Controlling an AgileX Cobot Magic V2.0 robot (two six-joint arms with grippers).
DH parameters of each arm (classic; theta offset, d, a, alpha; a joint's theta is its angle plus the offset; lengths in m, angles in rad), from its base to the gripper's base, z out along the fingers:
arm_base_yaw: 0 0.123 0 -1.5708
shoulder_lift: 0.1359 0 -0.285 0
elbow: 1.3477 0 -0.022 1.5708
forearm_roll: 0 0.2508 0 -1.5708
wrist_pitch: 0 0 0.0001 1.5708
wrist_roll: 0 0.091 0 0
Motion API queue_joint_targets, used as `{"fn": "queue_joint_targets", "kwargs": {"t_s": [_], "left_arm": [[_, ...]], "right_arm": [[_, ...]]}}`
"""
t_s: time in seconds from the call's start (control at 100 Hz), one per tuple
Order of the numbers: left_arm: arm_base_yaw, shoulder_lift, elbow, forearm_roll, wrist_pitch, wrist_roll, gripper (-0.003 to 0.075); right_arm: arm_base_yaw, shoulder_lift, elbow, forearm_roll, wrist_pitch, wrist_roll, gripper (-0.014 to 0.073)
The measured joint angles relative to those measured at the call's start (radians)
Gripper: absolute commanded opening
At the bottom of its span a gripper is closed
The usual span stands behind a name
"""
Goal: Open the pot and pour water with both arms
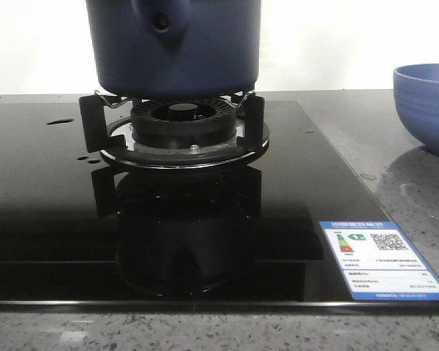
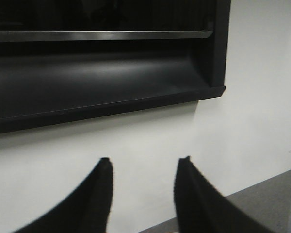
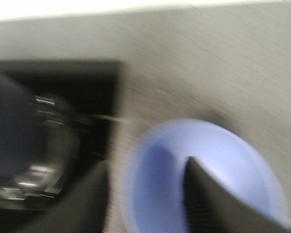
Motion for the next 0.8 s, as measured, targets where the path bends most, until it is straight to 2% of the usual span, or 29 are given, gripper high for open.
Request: {"fn": "queue_joint_targets", "kwargs": {"t_s": [0.05,0.16,0.33,0.41,0.51,0.66,0.8], "left_arm": [[0.041,-0.028,0.000,0.004,0.069,0.000,-0.0019],[0.143,-0.101,0.029,0.007,0.173,0.000,-0.0019],[0.250,-0.257,0.191,-0.033,0.183,0.000,-0.0019],[0.272,-0.361,0.304,-0.045,0.154,0.000,-0.0019],[0.277,-0.489,0.462,-0.067,0.112,0.000,-0.0019],[0.277,-0.673,0.681,-0.115,0.075,0.000,-0.0019],[0.277,-0.830,0.806,-0.138,0.069,0.000,-0.0019]], "right_arm": [[0.000,-0.017,0.026,0.099,-0.028,-0.078,-0.0072],[0.000,-0.074,0.123,0.306,-0.106,-0.280,-0.0055],[0.000,-0.253,0.363,0.533,-0.271,-0.570,-0.0055],[0.000,-0.361,0.503,0.582,-0.346,-0.661,-0.0055],[0.000,-0.521,0.665,0.604,-0.416,-0.716,-0.0055],[0.000,-0.743,0.894,0.612,-0.486,-0.740,-0.0055],[0.000,-0.914,1.045,0.612,-0.522,-0.743,-0.0055]]}}
